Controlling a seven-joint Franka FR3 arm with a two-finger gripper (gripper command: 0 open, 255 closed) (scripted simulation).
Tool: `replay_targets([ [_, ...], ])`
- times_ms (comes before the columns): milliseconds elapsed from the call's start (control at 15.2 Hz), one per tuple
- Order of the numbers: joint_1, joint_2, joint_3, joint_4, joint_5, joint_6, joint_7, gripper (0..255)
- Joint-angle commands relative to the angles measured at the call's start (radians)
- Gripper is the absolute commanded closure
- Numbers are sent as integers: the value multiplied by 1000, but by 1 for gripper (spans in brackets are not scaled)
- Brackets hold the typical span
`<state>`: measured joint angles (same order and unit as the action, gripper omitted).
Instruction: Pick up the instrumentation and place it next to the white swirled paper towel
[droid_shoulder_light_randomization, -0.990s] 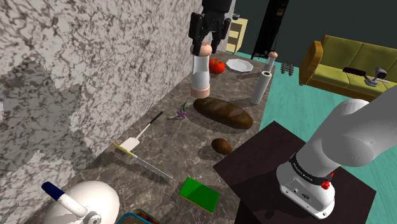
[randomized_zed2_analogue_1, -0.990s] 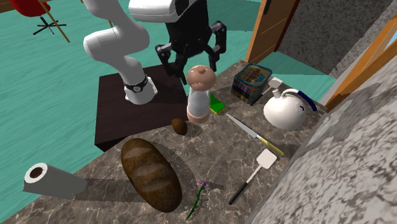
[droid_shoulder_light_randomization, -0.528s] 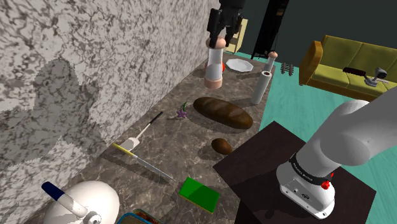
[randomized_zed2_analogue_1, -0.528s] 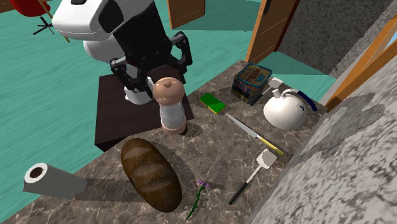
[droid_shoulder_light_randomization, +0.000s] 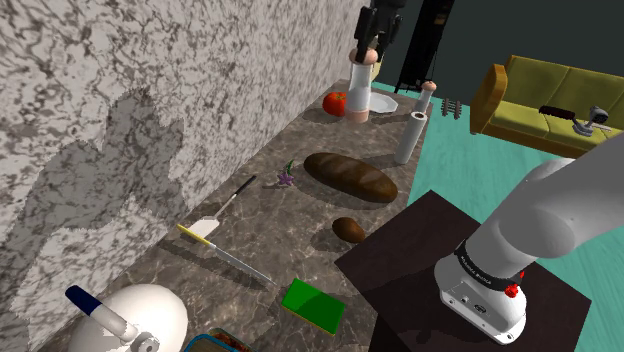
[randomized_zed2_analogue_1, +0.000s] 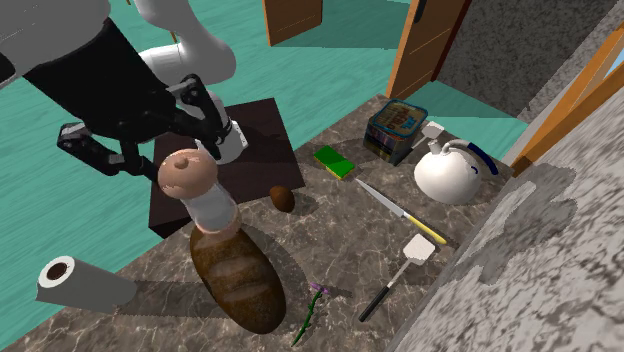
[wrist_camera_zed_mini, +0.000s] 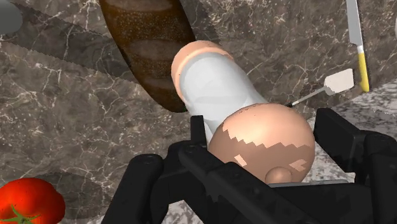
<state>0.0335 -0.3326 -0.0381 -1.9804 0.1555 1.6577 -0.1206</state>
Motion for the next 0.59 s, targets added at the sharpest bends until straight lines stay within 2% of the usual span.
replay_targets([
  [0, -18, 23, -34, 21, -10, -6, -51, 255],
  [528, -86, 150, -160, 160, -27, -48, -241, 255],
])
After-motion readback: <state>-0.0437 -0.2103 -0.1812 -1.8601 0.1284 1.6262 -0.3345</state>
